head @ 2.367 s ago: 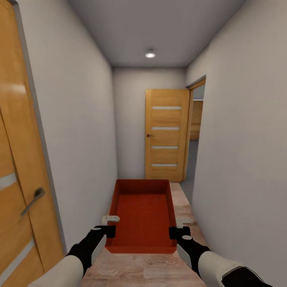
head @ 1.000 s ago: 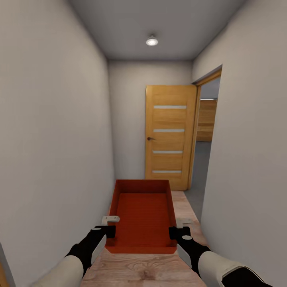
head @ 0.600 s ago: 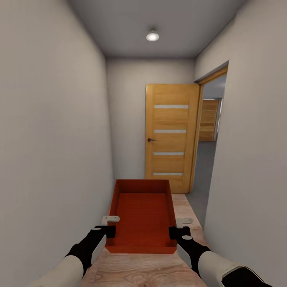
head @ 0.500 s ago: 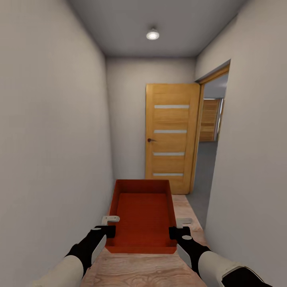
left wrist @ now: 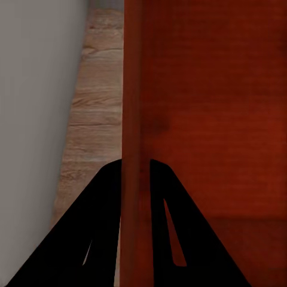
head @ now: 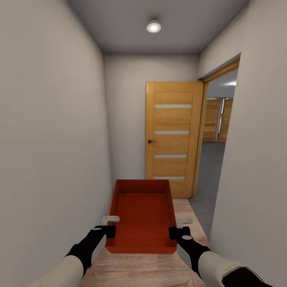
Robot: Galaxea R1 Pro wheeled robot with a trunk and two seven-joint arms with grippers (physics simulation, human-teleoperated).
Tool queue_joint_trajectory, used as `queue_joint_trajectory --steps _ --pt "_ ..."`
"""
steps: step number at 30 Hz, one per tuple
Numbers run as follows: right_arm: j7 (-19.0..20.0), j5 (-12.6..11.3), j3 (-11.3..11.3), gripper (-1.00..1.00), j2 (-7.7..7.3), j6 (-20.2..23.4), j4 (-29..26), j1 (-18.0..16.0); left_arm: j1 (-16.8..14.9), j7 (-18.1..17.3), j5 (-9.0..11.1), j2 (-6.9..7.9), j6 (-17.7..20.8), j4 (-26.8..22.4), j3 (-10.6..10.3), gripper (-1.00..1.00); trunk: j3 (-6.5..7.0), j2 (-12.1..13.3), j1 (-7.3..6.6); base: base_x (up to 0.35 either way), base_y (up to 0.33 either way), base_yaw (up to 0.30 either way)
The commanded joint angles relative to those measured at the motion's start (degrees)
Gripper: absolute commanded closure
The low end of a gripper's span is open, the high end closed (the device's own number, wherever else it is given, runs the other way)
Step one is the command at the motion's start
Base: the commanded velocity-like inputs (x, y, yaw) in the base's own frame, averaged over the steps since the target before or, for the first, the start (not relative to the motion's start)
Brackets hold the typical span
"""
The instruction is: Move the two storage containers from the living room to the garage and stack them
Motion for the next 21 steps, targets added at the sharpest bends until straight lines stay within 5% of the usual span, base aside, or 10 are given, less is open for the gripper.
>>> queue_joint_trajectory --steps 1,21 --pt "0.12 -0.49 -0.24 1.0 0.0 -0.12 -0.04 0.0 -0.04 0.73 0.41 2.22 0.32 -0.21 3.87 1.0 -0.01 -0.02 0.05 0.325 0.0 0.0" --pt "0.12 -0.49 -0.24 1.0 0.0 -0.18 -0.03 0.0 -0.04 0.73 0.41 2.26 0.26 -0.21 3.92 1.0 -0.01 -0.02 0.05 0.325 0.0 0.0"
